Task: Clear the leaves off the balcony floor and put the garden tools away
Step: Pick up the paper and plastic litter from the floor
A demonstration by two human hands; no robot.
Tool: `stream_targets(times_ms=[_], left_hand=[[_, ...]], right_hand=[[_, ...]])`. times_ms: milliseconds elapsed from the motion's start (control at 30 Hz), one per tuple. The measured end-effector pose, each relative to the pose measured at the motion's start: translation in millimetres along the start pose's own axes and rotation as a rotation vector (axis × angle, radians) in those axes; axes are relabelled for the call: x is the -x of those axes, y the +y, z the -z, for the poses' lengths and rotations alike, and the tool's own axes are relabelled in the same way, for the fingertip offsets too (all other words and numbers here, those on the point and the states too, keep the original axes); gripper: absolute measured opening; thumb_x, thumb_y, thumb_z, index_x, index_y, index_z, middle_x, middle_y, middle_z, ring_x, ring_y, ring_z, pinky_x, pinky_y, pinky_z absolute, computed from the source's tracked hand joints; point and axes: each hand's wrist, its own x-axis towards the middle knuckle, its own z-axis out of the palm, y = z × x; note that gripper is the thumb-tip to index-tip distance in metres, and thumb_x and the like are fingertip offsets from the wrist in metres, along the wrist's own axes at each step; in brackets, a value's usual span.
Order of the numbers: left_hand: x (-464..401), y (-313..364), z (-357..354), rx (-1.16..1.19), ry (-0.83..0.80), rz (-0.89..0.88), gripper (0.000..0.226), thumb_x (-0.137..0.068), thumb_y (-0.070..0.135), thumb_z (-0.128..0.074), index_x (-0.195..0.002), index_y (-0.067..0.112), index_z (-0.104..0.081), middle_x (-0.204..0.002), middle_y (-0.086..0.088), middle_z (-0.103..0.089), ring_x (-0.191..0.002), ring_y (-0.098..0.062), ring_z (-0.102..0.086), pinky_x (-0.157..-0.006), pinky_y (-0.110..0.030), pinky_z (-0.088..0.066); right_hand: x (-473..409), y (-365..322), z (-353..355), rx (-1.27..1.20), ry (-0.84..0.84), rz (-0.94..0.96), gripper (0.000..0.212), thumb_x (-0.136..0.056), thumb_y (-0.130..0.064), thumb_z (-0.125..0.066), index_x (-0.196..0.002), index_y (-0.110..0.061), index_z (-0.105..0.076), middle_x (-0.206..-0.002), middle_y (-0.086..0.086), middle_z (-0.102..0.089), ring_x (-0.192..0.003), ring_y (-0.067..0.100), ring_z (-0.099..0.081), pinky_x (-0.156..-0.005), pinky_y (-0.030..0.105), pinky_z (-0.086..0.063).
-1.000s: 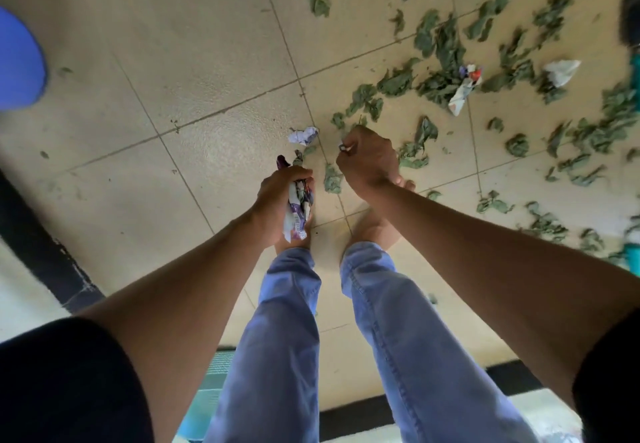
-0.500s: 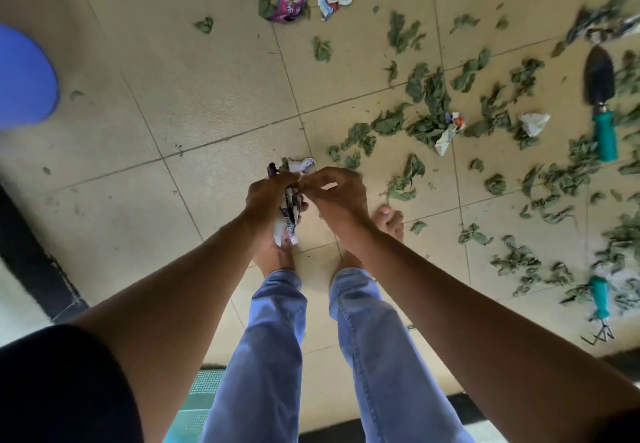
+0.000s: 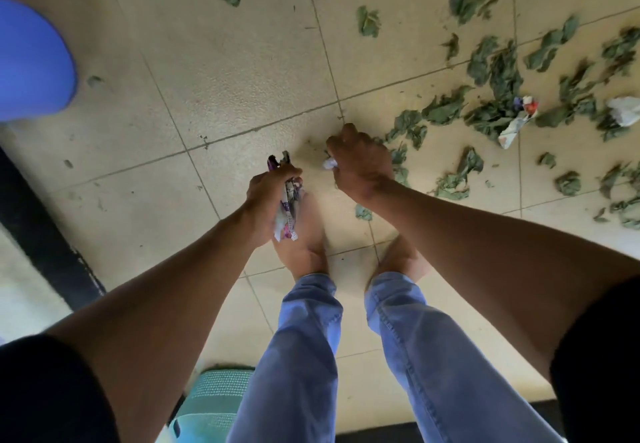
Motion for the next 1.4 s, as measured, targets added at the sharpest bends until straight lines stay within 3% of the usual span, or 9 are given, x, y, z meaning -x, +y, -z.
stream_targets(times_ms=[133, 200, 333, 500, 600, 767, 867, 1067, 1400], left_hand=[[7.5, -1.8, -0.8, -0.045, -0.001, 0.019, 0.016, -0.091, 0.014, -0.068, -0.079, 0.006, -0.061, -0.069, -0.012, -0.058, -0.056, -0.024, -0.059, -0.05, -0.025, -0.051], [17.5, 0.0, -6.9, 0.001, -0.013, 0.017, 0.016, -0.091, 0.013, -0.068, -0.077, 0.007, -0.062, -0.069, -0.011, -0.058, -0.056, -0.022, -0.06, -0.058, -0.028, -0.052], [38.6, 2.6, -28.6, 0.087, -0.041, -0.034, 0.021, -0.1, 0.015, -0.057, -0.083, 0.009, -0.067, -0.077, -0.006, -0.065, -0.062, -0.017, -0.068, -0.073, -0.031, -0.055], [88.0, 14.1, -66.6, 0.2, -0.186, 0.08, 0.031, -0.106, 0.033, -0.046, -0.095, 0.014, -0.067, -0.083, -0.008, -0.071, -0.075, -0.022, -0.07, -0.073, -0.029, -0.051], [119.7, 24.8, -77.7, 0.211, -0.233, 0.057, 0.039, -0.104, 0.042, -0.049, -0.083, 0.014, -0.066, -0.071, -0.009, -0.07, -0.062, -0.022, -0.07, -0.06, -0.024, -0.054], [131.9, 49.6, -73.6, 0.229, -0.233, -0.066, 0.012, -0.092, 0.02, -0.067, -0.097, 0.009, -0.065, -0.092, -0.012, -0.069, -0.066, -0.021, -0.069, -0.066, -0.027, -0.056], [121.4, 65.2, -69.2, 0.138, -0.177, -0.067, 0.007, -0.093, 0.017, -0.064, -0.09, 0.011, -0.062, -0.082, -0.009, -0.065, -0.06, -0.02, -0.069, -0.061, -0.025, -0.053], [90.0, 98.6, -70.5, 0.15, -0.103, -0.065, 0.019, -0.1, 0.01, -0.055, -0.08, 0.01, -0.056, -0.076, -0.009, -0.055, -0.053, -0.02, -0.059, -0.043, -0.019, -0.05], [15.5, 129.2, -34.4, 0.062, -0.065, -0.093, 0.008, -0.091, 0.012, -0.068, -0.085, 0.01, -0.062, -0.088, -0.009, -0.065, -0.076, -0.024, -0.064, -0.068, -0.031, -0.055]], right_hand=[[5.1, 0.4, 12.8, -0.124, 0.021, -0.044, 0.021, -0.093, -0.027, -0.064, -0.112, -0.018, -0.064, -0.116, 0.007, -0.057, -0.102, 0.025, -0.059, -0.068, 0.031, -0.044], [13.0, -1.1, 28.7, -0.329, 0.044, -0.151, 0.019, -0.092, -0.032, -0.064, -0.107, -0.022, -0.068, -0.113, 0.002, -0.06, -0.1, 0.02, -0.058, -0.069, 0.029, -0.04], [37.6, -11.8, 65.8, -0.808, 0.118, -0.38, 0.011, -0.083, -0.027, -0.066, -0.091, -0.026, -0.074, -0.094, -0.008, -0.071, -0.086, 0.015, -0.067, -0.078, 0.037, -0.057], [76.8, -23.8, 119.1, -0.682, 0.182, -0.302, 0.014, -0.084, -0.025, -0.068, -0.095, -0.026, -0.076, -0.092, -0.005, -0.073, -0.083, 0.017, -0.068, -0.071, 0.036, -0.057], [86.4, -28.5, 154.7, -0.712, 0.147, -0.318, 0.011, -0.087, -0.026, -0.067, -0.095, -0.026, -0.074, -0.09, -0.008, -0.076, -0.082, 0.013, -0.069, -0.071, 0.033, -0.057], [76.6, -21.7, 184.3, -0.997, 0.059, -0.321, 0.015, -0.072, -0.021, -0.064, -0.084, -0.024, -0.071, -0.079, -0.006, -0.076, -0.076, 0.014, -0.073, -0.075, 0.044, -0.062], [57.1, -10.7, 191.4, -0.913, 0.118, -0.282, 0.025, -0.072, -0.02, -0.05, -0.085, -0.025, -0.071, -0.078, -0.009, -0.076, -0.075, 0.012, -0.072, -0.073, 0.039, -0.061], [-7.7, 10.5, 185.9, -0.699, 0.219, -0.337, 0.024, -0.089, -0.015, -0.056, -0.103, -0.028, -0.07, -0.096, -0.008, -0.076, -0.09, 0.018, -0.071, -0.079, 0.03, -0.057], [-140.4, 22.2, 150.3, -0.519, 0.229, -0.33, 0.042, -0.091, -0.017, -0.06, -0.128, -0.034, -0.06, -0.114, 0.004, -0.071, -0.101, 0.03, -0.066, -0.079, 0.032, -0.053]])
